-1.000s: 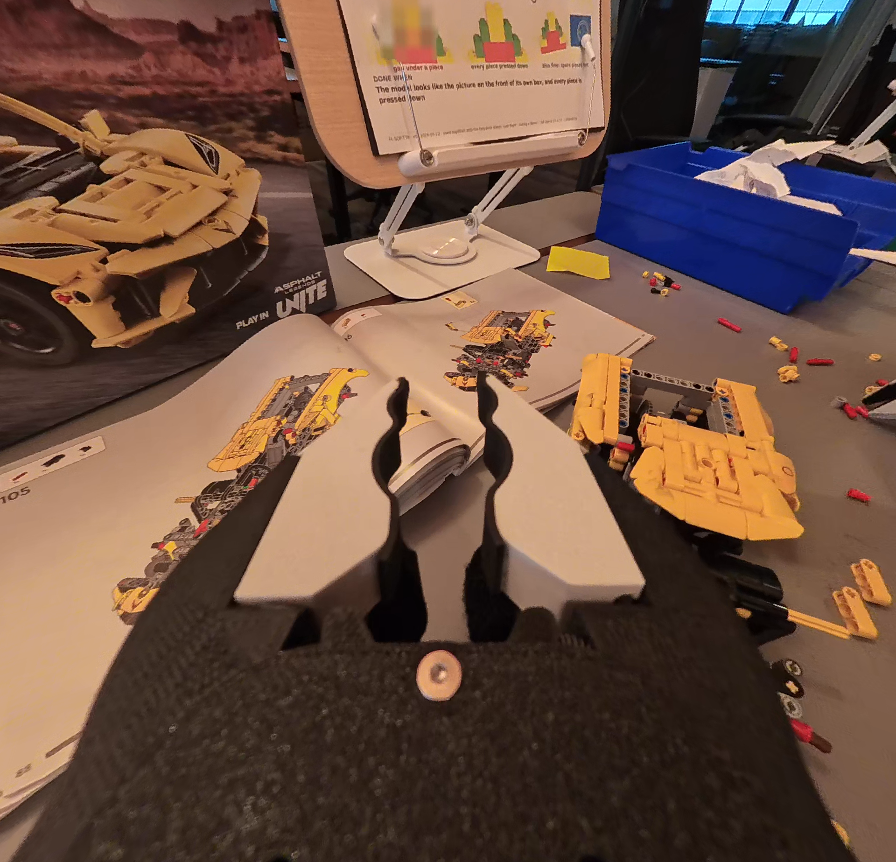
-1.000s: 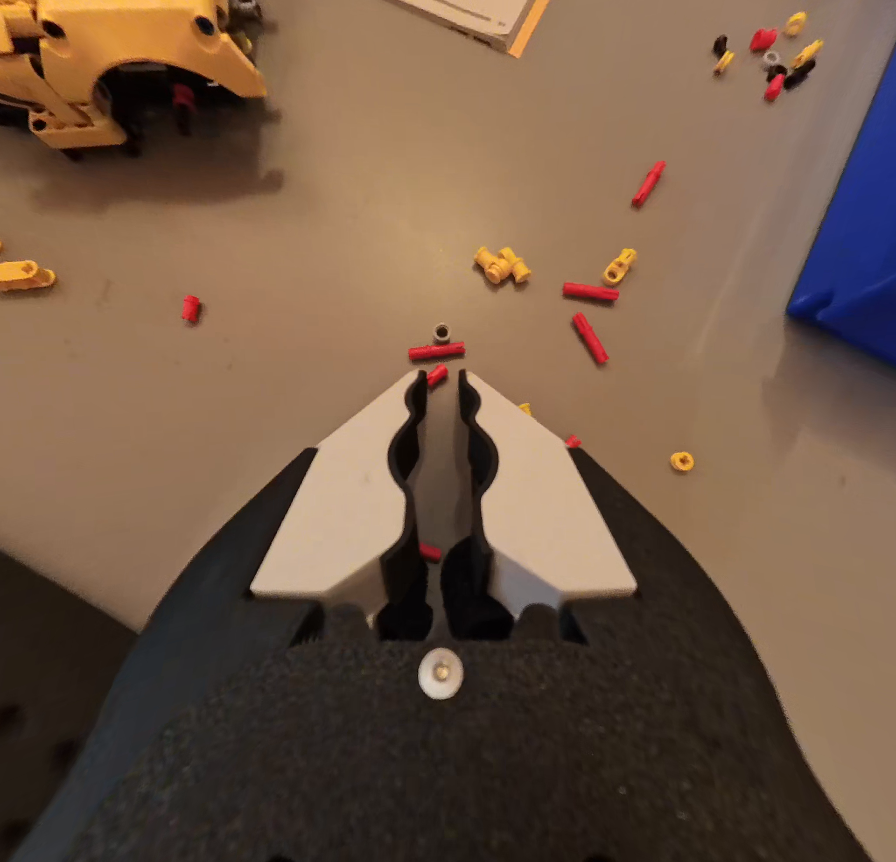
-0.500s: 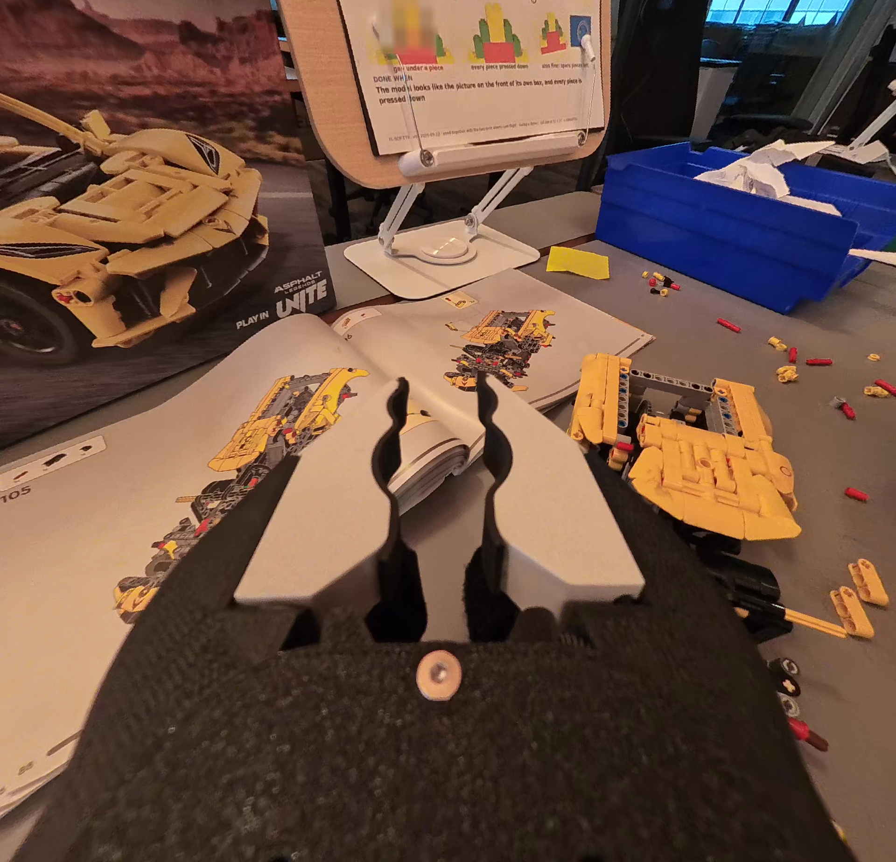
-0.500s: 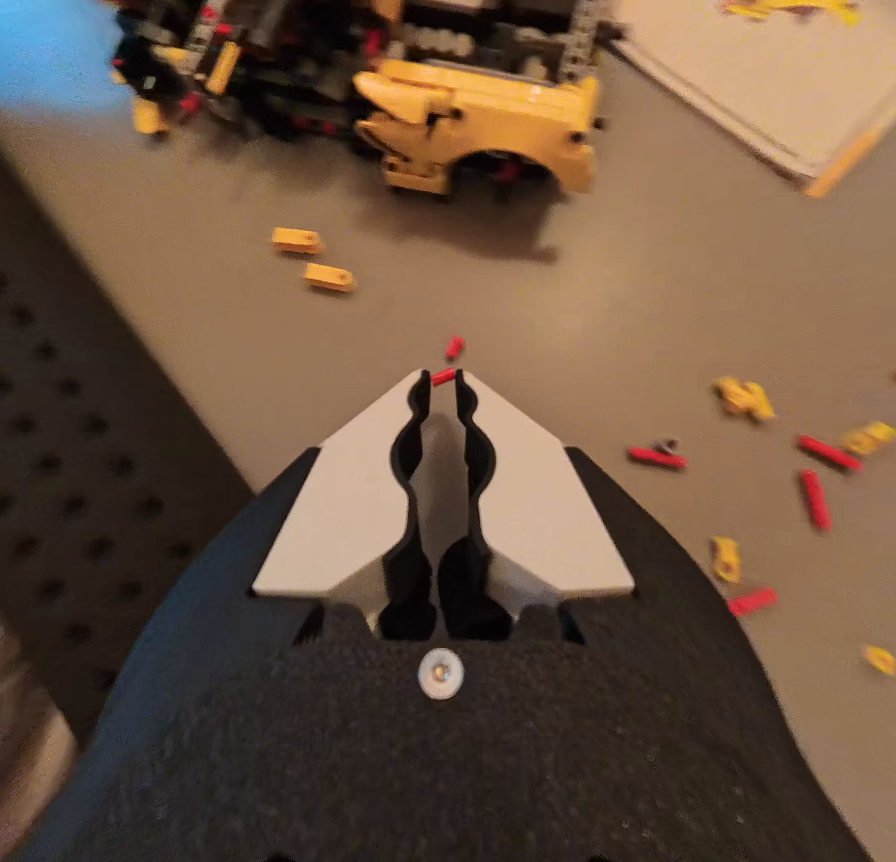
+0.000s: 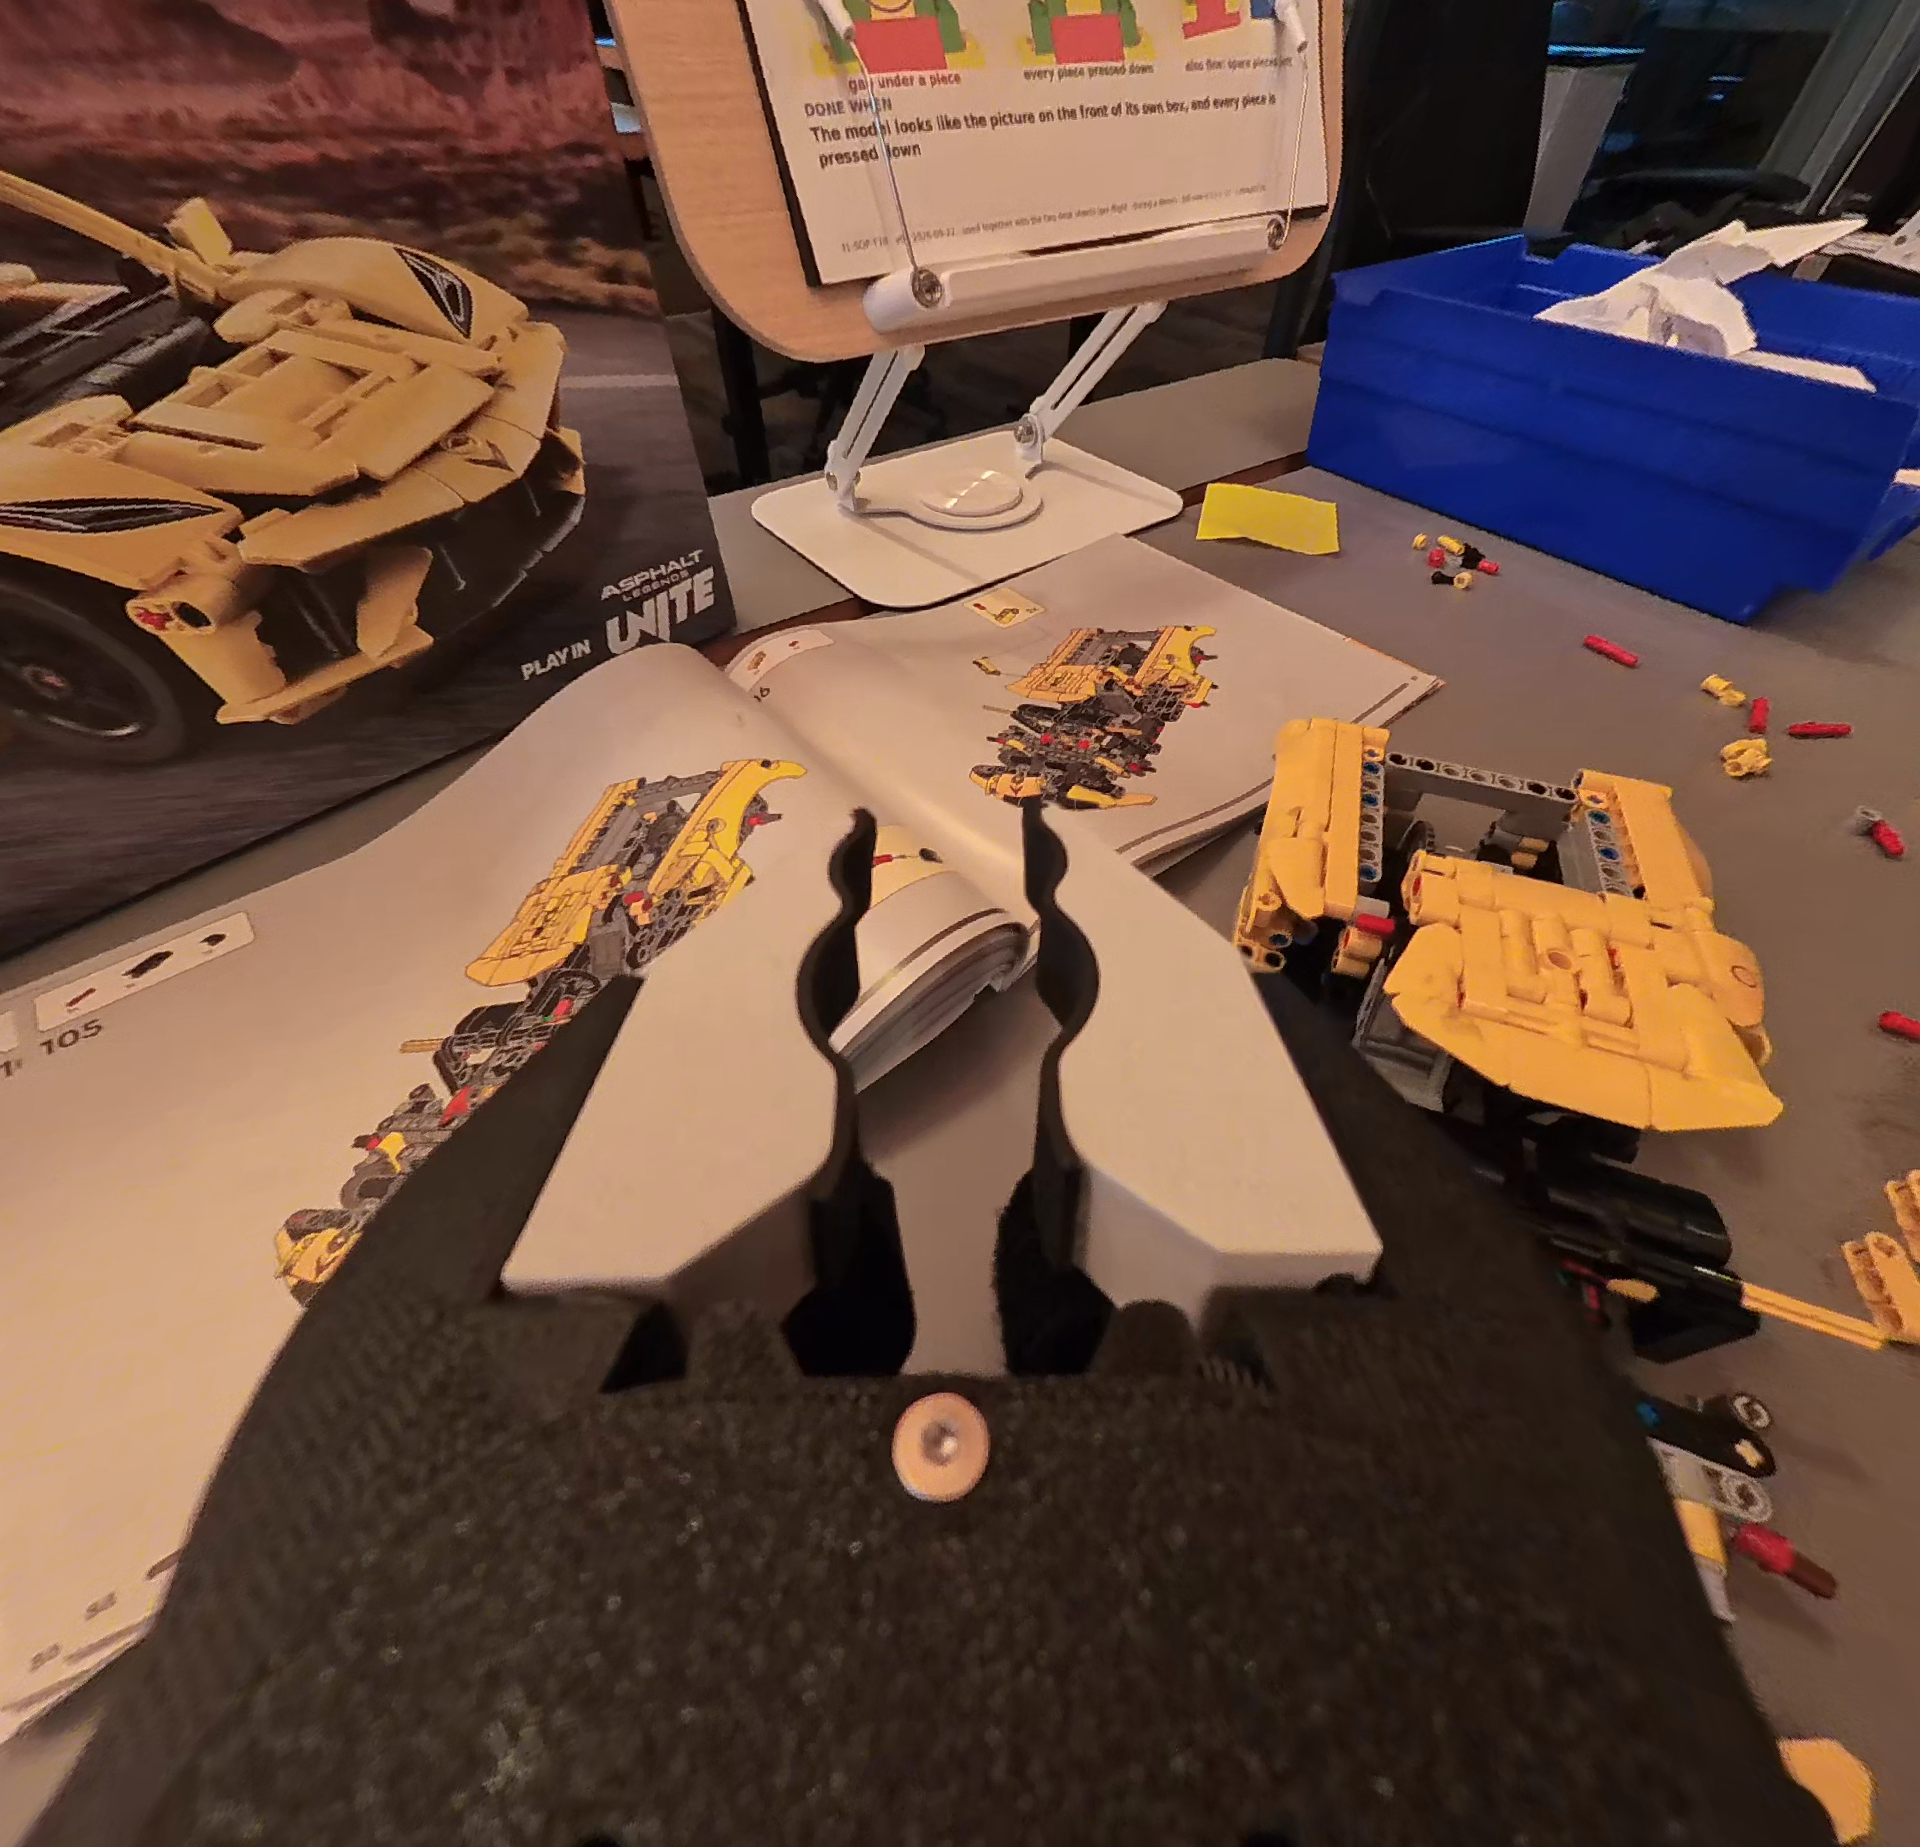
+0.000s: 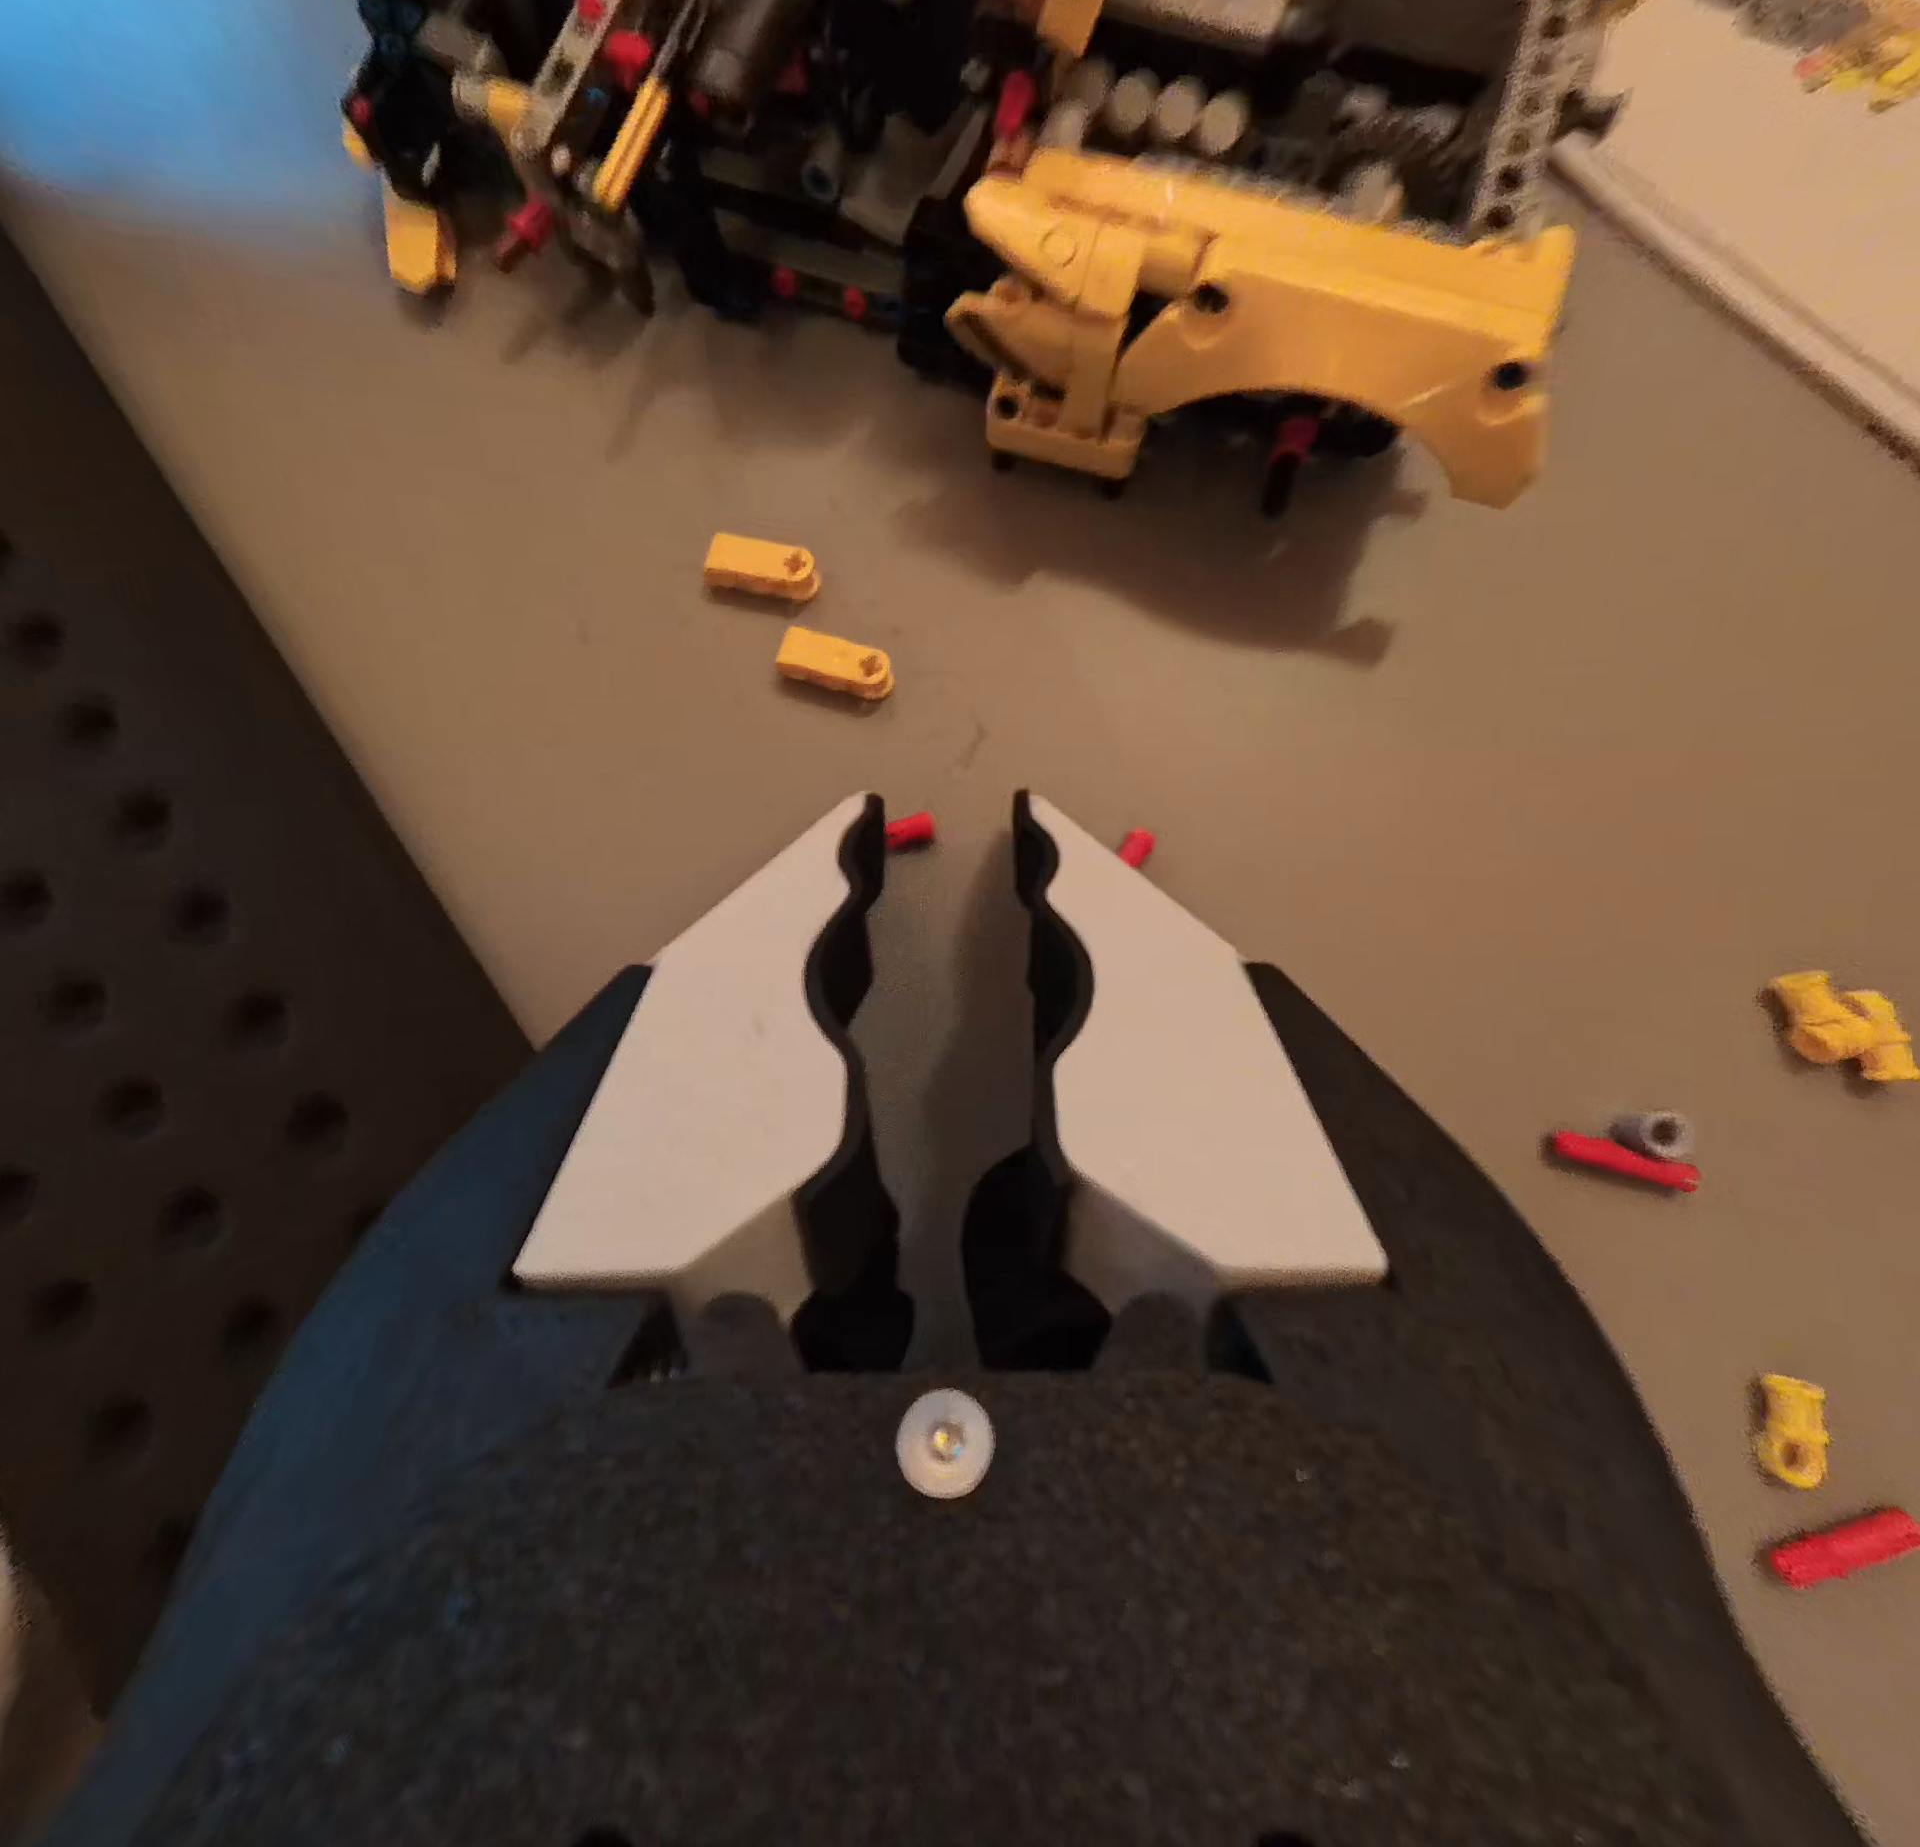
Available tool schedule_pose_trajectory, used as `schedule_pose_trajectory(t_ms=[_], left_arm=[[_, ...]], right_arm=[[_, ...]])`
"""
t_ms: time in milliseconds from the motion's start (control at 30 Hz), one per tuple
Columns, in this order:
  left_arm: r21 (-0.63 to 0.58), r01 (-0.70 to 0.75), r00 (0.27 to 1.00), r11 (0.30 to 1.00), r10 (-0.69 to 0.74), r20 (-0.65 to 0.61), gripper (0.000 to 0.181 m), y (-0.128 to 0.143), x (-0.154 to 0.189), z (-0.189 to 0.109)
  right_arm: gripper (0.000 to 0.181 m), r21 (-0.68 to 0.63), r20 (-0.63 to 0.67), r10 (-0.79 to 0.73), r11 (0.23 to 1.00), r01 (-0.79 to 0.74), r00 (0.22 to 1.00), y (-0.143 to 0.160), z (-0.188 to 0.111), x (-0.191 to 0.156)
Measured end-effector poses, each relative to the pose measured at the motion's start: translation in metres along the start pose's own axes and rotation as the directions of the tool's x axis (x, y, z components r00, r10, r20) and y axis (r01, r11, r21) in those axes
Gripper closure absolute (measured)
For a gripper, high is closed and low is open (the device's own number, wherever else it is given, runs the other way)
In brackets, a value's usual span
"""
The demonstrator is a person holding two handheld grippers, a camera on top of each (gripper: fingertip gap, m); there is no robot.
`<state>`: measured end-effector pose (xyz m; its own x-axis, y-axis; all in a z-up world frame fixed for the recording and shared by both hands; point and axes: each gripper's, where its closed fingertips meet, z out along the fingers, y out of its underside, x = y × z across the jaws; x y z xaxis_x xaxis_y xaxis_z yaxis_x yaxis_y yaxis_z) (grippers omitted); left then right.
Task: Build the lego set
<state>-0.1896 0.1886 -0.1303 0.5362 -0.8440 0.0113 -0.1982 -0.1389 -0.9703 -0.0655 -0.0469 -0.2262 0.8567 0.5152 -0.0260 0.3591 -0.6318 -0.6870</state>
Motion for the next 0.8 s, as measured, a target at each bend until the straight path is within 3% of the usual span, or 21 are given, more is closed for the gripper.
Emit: schedule_pose_trajectory(t_ms=[100, 233, 367, 533, 633, 667, 700, 733, 800], left_arm=[[-0.01, 0.003, 1.0, 1.0, -0.003, -0.001, 0.152, 0.003, -0.001, 0.001], [-0.017, 0.026, 0.999, 1.0, -0.026, -0.024, 0.152, 0.006, 0.002, 0.004], [-0.033, 0.0, 1.0, 0.999, -0.001, -0.02, 0.152, 0.01, 0.002, 0.005], [-0.048, -0.038, 0.999, 0.998, 0.038, 0.006, 0.152, 0.014, -0.003, 0.007], [-0.049, -0.024, 1.0, 0.999, 0.025, 0.002, 0.152, 0.014, -0.003, 0.008], [-0.046, -0.02, 1.0, 0.999, 0.02, 0.0, 0.152, 0.013, -0.003, 0.007], [-0.042, -0.018, 1.0, 0.999, 0.018, -0.001, 0.152, 0.012, -0.002, 0.006], [-0.037, -0.019, 1.0, 0.999, 0.019, 0.0, 0.152, 0.01, -0.002, 0.005], [-0.021, -0.028, 1.0, 0.999, 0.028, 0.008, 0.153, 0.006, -0.002, 0.002]], right_arm=[[0.157, 0.179, 0.009, 0.095, 0.979, -0.096, 0.995, -0.033, -0.013, 0.027], [0.155, 0.399, -0.127, 0.22, 0.904, -0.153, 0.967, -0.076, -0.018, 0.109], [0.146, 0.47, -0.085, 0.304, 0.852, -0.231, 0.949, -0.103, -0.012, 0.142], [0.148, 0.445, -0.123, 0.287, 0.872, -0.206, 0.95, -0.1, -0.003, 0.146], [0.15, 0.469, -0.081, 0.263, 0.861, -0.196, 0.961, -0.105, -0.008, 0.139], [0.15, 0.491, 0.011, 0.203, 0.852, -0.182, 0.979, -0.112, -0.013, 0.122], [0.147, 0.537, 0.182, 0.096, 0.824, -0.18, 0.979, -0.124, -0.025, 0.091], [0.149, 0.574, 0.313, 0.01, 0.795, -0.198, 0.95, -0.132, -0.042, 0.066], [0.153, 0.542, 0.388, -0.094, 0.828, -0.145, 0.917, -0.123, -0.055, 0.038]])
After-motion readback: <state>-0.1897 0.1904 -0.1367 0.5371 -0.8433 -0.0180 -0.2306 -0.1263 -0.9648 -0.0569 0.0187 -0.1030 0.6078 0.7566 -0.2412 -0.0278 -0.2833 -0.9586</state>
